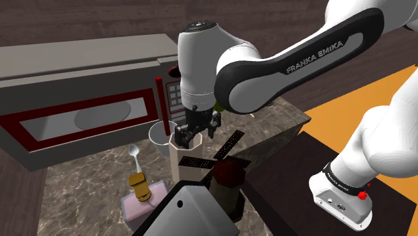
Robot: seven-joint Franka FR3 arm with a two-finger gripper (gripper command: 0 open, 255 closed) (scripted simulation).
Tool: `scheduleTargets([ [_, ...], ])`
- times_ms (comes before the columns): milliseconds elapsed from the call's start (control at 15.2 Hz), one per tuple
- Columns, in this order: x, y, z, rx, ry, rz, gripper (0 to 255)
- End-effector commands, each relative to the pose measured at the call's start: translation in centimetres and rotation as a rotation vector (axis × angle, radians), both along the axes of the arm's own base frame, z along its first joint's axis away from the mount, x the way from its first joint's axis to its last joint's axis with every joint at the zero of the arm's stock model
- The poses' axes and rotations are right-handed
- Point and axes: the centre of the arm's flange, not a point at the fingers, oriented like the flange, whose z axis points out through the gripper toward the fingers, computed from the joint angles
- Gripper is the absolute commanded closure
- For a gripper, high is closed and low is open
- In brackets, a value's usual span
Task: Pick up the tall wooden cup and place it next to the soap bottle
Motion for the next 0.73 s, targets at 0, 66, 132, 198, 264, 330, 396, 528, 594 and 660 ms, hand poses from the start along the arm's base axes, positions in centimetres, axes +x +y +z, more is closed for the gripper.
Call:
scheduleTargets([
  [0,0.1,0.0,2.0,0.000,0.000,0.000,0],
  [66,0.1,0.0,3.4,0.000,0.000,0.000,0],
  [132,0.1,0.0,4.4,0.000,0.000,0.000,0],
  [198,0.1,0.0,4.4,0.000,0.000,0.000,0],
  [264,0.1,0.0,4.4,0.000,0.000,0.000,0],
  [330,0.1,0.0,4.4,0.000,0.000,0.000,0],
  [396,0.1,0.0,4.4,0.000,0.000,0.000,0],
  [528,0.1,0.0,4.4,0.000,0.000,0.000,0],
  [594,0.1,0.0,4.4,0.000,0.000,0.000,0],
  [660,0.1,0.0,4.4,0.000,0.000,0.000,0],
])
